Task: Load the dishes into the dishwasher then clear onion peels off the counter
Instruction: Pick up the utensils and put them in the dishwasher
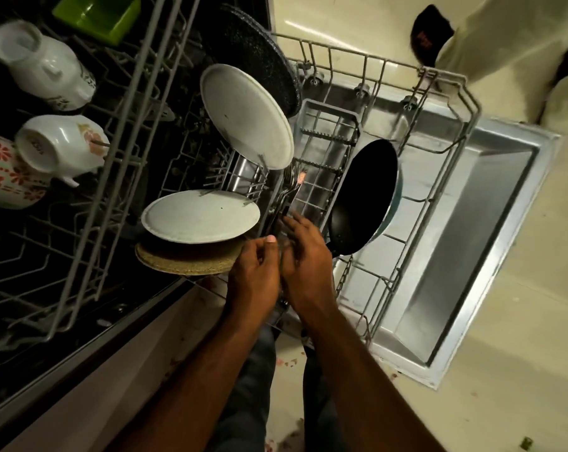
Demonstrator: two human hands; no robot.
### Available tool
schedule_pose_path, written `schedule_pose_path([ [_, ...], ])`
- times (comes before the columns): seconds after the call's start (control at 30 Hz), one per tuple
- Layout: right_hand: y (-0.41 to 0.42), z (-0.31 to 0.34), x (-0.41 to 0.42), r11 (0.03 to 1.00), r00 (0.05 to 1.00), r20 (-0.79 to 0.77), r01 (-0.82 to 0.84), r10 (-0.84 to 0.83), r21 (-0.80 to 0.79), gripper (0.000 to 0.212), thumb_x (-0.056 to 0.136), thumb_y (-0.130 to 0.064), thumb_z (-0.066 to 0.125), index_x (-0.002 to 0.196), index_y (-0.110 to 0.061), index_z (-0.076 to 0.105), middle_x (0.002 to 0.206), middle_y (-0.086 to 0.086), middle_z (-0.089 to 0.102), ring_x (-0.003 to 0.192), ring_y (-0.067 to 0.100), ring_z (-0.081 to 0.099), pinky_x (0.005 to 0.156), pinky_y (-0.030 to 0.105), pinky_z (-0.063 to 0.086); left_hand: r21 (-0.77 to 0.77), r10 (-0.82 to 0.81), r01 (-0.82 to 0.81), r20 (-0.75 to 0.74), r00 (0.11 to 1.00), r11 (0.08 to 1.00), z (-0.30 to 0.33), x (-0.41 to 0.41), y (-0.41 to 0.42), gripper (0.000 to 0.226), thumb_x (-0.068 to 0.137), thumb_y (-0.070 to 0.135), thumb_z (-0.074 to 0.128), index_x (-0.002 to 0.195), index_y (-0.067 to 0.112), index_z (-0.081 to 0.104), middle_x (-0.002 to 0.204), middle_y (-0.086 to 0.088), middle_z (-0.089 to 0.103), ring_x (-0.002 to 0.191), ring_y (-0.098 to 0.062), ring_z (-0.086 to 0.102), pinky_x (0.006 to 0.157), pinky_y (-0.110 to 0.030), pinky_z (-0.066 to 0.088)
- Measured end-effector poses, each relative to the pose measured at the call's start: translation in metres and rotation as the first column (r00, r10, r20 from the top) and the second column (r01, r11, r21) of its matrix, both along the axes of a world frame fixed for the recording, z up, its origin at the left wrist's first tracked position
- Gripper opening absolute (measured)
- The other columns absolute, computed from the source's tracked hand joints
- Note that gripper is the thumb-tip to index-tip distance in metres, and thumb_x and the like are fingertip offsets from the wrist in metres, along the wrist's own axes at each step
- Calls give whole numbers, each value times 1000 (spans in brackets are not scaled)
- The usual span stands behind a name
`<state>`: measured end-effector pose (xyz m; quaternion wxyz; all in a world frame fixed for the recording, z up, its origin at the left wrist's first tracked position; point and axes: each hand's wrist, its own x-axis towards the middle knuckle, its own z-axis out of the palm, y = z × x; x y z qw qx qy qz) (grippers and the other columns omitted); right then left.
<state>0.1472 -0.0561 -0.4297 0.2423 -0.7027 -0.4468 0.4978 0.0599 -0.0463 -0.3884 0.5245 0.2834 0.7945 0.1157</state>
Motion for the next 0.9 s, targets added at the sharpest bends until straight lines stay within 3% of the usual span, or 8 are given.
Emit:
schedule_pose_path([
  [0.13,-26,46,46,968,980,88,157,-176,194,40,98,-1,56,135,-15,62,137,0,59,129,8,55,107,35,52,26,-9,8,22,1000,1000,9,10,-1,32,106,51,43,110,27,63,100,1,69,93,-19,67,82,-39,57],
  [0.27,-35,61,113,841,830,233,416,-507,345,41,96,0,61,136,-12,59,134,5,54,123,18,54,102,25,49,66,-65,64,14,998,996,15,27,-3,27,106,46,47,104,26,64,93,-1,66,90,-22,64,80,-38,53],
  [0.33,-33,47,145,833,793,254,524,-553,177,49,103,-24,60,149,-19,47,148,1,49,135,19,50,111,32,44,61,-99,98,21,995,993,16,38,-5,21,107,44,47,104,29,62,92,4,64,87,-16,63,76,-35,53],
  [0.43,-25,16,157,803,850,124,525,-512,-282,75,101,-70,40,161,-27,32,165,0,38,149,22,39,121,38,30,77,-186,184,22,982,980,20,54,-10,22,108,41,47,115,26,62,94,10,63,83,-5,59,64,-22,43],
  [0.5,-21,0,147,780,846,30,504,-533,-371,90,89,-86,29,162,-34,27,169,-5,30,153,23,35,127,48,25,96,-226,222,25,974,970,20,61,-14,26,107,39,49,124,23,62,105,7,65,90,-6,61,66,-20,44],
  [0.63,-17,-7,136,727,787,-11,564,-617,-391,81,92,-79,27,163,-41,22,170,-12,23,154,25,33,127,53,23,143,-296,293,4,955,946,16,65,-20,31,107,38,51,134,25,58,123,5,64,108,-11,62,80,-19,50],
  [0.9,-6,1,138,698,774,-49,539,-631,-472,80,86,-72,28,161,-45,25,169,-13,27,151,28,36,123,58,26,80,-442,437,55,895,896,5,61,-22,32,107,40,49,136,28,56,127,3,65,111,-12,64,92,-34,57],
])
